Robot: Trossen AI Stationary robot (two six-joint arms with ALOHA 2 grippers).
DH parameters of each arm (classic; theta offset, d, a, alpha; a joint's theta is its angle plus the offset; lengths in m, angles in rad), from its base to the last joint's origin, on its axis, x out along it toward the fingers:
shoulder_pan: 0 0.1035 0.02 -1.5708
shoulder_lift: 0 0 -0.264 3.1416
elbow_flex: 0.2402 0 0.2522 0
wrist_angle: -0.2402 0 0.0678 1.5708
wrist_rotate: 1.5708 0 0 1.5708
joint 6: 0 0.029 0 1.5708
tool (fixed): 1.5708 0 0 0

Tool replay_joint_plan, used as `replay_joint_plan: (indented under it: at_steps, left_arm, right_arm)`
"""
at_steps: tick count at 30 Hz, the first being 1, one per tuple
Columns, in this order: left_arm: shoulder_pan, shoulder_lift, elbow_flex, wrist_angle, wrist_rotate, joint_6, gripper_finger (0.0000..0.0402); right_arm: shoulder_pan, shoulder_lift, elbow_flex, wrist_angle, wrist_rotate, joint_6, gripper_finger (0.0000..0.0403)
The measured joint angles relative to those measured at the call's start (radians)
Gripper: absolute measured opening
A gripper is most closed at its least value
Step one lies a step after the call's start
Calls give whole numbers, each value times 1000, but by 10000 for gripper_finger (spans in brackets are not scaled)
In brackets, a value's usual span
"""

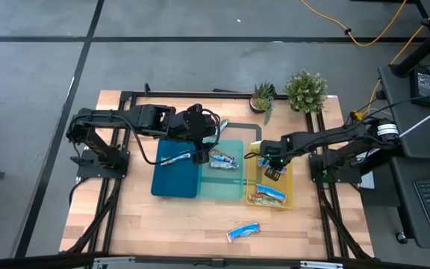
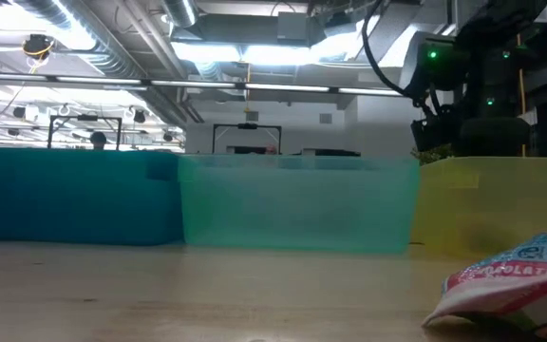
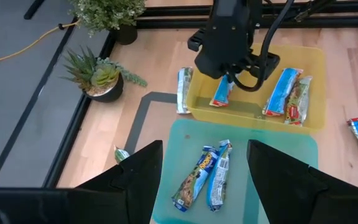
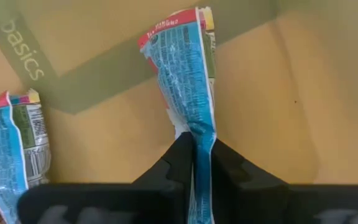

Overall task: Pick and place Granola Bars by type
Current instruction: Put the right red granola bar into the yellow bin, then put the red granola bar into the yellow bin

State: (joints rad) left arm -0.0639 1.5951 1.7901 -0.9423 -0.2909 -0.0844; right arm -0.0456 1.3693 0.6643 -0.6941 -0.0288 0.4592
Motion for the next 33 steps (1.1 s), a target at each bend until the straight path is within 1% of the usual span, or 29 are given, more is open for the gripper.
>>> replay_joint_plan:
  at_steps: [5,11,15,21,26,33]
  left_arm:
    - [0,0,0,0,1,1,226]
    - [0,0,0,0,5,15,226]
    - [0,0,0,0,5,27,226]
    - [0,0,0,0,5,28,226]
    - [0,0,0,0,5,28,226]
    - [0,0,0,0,5,28,226]
  right_arm:
    - [0,-2,0,0,-1,3,57]
    - [0,-2,0,0,-3,7,89]
    - [0,-4,1,-1,-24,6,111]
    - [0,-4,46,-23,-27,2,138]
    - [0,-4,91,-47,-26,-21,144]
    - [0,-4,94,-60,-20,-23,145]
